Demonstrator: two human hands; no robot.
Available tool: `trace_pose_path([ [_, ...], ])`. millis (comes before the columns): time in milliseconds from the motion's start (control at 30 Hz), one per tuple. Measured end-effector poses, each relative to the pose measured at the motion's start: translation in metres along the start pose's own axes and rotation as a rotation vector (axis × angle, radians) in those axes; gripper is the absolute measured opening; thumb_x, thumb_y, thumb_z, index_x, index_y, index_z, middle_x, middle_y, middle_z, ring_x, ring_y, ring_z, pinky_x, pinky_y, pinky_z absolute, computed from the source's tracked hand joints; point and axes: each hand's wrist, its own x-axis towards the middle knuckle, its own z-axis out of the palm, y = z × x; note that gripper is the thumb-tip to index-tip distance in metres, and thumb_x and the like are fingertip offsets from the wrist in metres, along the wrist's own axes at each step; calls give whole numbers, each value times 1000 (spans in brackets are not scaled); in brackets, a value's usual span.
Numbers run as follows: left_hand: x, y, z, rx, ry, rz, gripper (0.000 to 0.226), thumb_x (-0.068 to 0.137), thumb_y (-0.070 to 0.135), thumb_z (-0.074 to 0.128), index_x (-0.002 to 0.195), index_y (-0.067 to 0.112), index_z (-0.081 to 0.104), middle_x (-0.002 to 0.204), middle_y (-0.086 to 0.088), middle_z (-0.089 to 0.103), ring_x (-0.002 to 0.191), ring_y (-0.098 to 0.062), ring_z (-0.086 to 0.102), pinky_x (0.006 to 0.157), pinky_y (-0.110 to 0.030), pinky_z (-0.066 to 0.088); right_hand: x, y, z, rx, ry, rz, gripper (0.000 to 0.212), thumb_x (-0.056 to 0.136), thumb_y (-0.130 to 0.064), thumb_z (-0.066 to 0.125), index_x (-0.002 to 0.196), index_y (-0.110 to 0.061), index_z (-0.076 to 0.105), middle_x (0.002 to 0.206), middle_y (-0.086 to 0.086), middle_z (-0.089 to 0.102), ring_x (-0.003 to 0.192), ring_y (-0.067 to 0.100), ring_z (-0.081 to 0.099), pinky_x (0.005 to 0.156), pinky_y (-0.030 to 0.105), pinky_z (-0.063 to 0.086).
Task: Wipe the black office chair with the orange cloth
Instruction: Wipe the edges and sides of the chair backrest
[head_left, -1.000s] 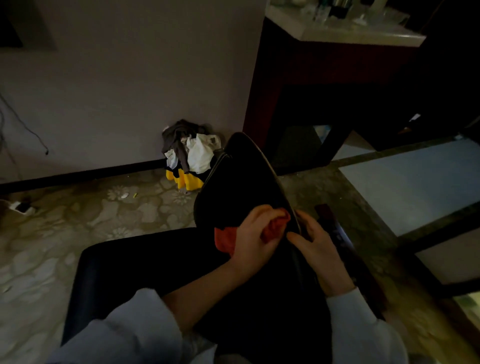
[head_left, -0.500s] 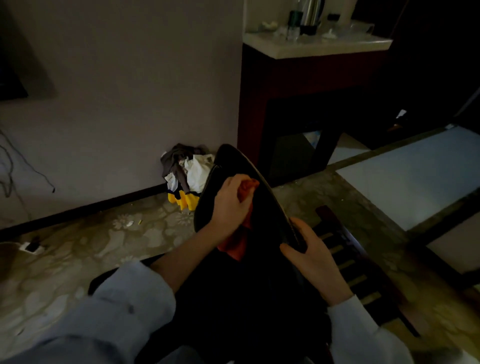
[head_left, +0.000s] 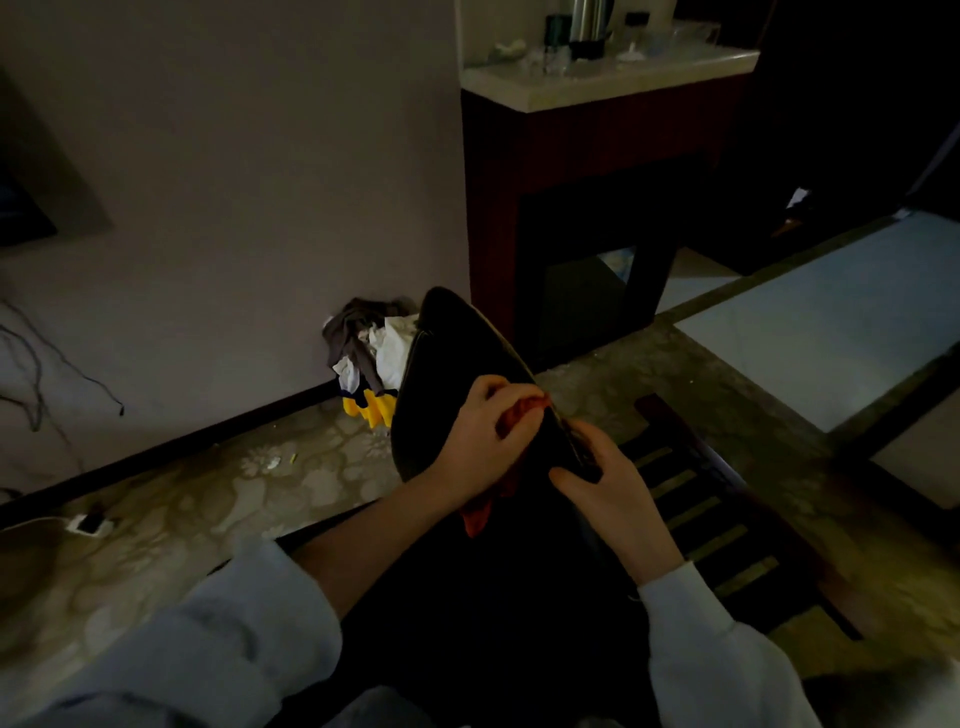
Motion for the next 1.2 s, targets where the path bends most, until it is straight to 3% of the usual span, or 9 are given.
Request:
trace_pose_path([
  [200, -6, 4, -2, 60, 104, 15, 27, 90, 22, 58, 117, 23, 56, 107, 3, 59, 95, -7, 56, 85, -24, 47, -4, 1, 1, 16, 6, 3, 39, 91, -14, 59, 120, -38, 47, 103, -19, 60, 87, -5, 59, 62, 9, 44],
  [333, 24, 9, -20, 162, 212, -2, 26, 86, 17, 62, 112, 15, 56, 102, 1, 59, 91, -13, 57, 74, -18, 39, -7, 0, 1, 37, 14, -4, 42, 90, -16, 60, 122, -39, 47, 108, -16, 60, 93, 3, 61, 67, 13, 47],
  [433, 43, 8, -22, 363, 86, 50, 23, 89, 20, 59, 111, 14, 62, 117, -6, 55, 98, -19, 57, 76, -19, 36, -8, 0, 1, 21, 19, 4, 42, 90, -18, 59, 122, -40, 45, 107, -17, 58, 97, 6, 59, 77, 22, 49],
  [600, 36, 11, -14, 387, -22, 156, 22, 89, 20, 59, 107, 10, 65, 118, -4, 53, 100, -17, 56, 82, -20, 38, -7, -1, 1, -55, 21, 0, 36, 92, -21, 56, 120, -40, 42, 98, -26, 50, 98, 8, 56, 86, 28, 47],
  [767, 21, 15, -19, 305, -153, 305, 18, 87, 16, 63, 104, 12, 68, 115, 0, 56, 98, -4, 51, 88, -16, 37, -8, 0, 5, -140, 12, -26, 39, 92, -21, 54, 128, -35, 46, 99, -18, 57, 90, 7, 59, 72, 24, 45],
  [833, 30, 12, -25, 342, -178, 348, 16, 87, 15, 63, 102, 12, 68, 110, 0, 59, 95, -6, 54, 84, -15, 38, -8, 1, 5, -128, 3, -25, 40, 92, -20, 53, 128, -36, 45, 103, -16, 58, 94, 9, 59, 75, 26, 47],
  [933, 50, 12, -29, 413, -131, 306, 14, 86, 14, 61, 98, 13, 68, 106, -1, 61, 92, -10, 57, 79, -21, 43, -9, 1, 5, -95, 10, -40, 43, 92, -20, 55, 129, -39, 44, 106, -20, 56, 98, 4, 56, 83, 23, 47],
  [1100, 53, 14, -19, 402, -106, 258, 12, 83, 12, 61, 93, 11, 68, 103, -1, 63, 92, -14, 60, 78, -15, 35, -12, 3, 2, -38, 28, -44, 40, 92, -18, 57, 118, -43, 39, 96, -32, 46, 85, -11, 48, 69, 6, 38],
  [1200, 36, 18, -15, 318, -101, 282, 12, 82, 10, 63, 93, 10, 69, 102, -1, 64, 92, -10, 59, 82, -16, 40, -13, 3, 2, -19, 21, -33, 39, 91, -19, 57, 120, -41, 41, 95, -29, 47, 83, -12, 47, 65, 7, 39],
])
